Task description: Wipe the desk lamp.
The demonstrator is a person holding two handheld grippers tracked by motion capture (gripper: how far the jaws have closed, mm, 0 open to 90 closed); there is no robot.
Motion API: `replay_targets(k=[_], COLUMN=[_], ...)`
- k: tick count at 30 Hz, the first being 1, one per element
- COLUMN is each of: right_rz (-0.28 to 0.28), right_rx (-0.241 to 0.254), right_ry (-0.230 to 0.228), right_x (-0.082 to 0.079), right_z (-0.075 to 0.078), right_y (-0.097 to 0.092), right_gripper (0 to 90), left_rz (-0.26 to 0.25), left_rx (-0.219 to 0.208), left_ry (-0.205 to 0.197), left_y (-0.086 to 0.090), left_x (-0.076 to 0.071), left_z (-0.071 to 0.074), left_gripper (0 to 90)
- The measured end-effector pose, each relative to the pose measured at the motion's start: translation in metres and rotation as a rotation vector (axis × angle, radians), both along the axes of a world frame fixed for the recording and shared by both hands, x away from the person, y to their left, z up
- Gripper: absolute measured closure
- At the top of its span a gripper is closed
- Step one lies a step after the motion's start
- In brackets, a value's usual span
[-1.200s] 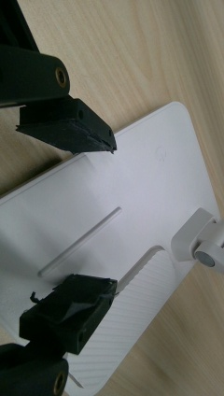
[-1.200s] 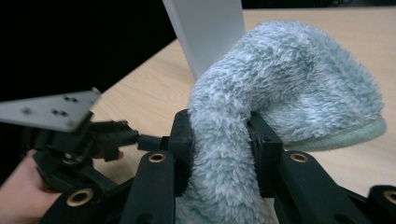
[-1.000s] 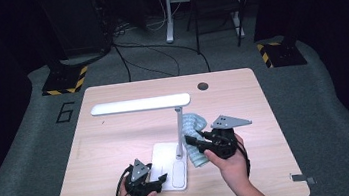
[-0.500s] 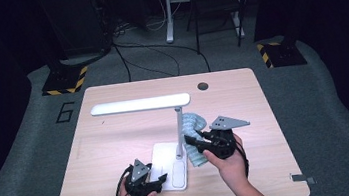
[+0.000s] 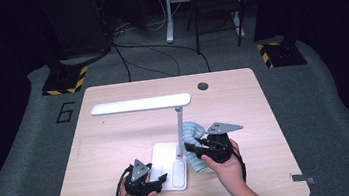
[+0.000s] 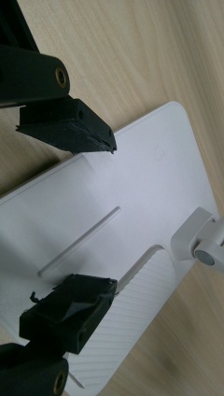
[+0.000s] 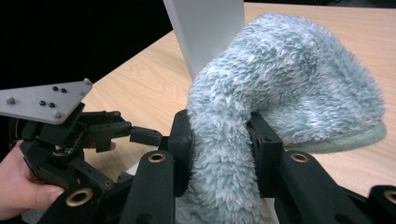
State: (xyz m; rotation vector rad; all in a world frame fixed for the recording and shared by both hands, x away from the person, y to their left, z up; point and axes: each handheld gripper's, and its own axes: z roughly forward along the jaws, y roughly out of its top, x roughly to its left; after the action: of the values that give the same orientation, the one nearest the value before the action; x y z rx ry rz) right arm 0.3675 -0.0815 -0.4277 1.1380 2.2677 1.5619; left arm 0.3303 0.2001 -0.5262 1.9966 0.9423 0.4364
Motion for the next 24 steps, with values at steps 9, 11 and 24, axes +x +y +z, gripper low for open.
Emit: replay_targets(k=[9, 11, 24], right_rz=[0.0, 0.004, 0.024], right_rx=[0.028, 0.039, 0.074], right_ry=[-0.063, -0.082, -0.188], right_x=[-0.003, -0.004, -0.012], right_z=[0.027, 0.036, 0.092], right_y=[-0.003, -0.004, -0.008], right_gripper=[67.4, 67.4, 67.4], left_rz=[-0.002, -0.002, -0.004], left_rx=[0.0, 0.005, 0.002], left_ry=[0.006, -0.002, 0.01], left_y=[0.0, 0.0, 0.0], left_x=[0.0, 0.0, 0.0], left_z=[0.0, 0.0, 0.0], left_gripper=[28.0, 28.0, 28.0])
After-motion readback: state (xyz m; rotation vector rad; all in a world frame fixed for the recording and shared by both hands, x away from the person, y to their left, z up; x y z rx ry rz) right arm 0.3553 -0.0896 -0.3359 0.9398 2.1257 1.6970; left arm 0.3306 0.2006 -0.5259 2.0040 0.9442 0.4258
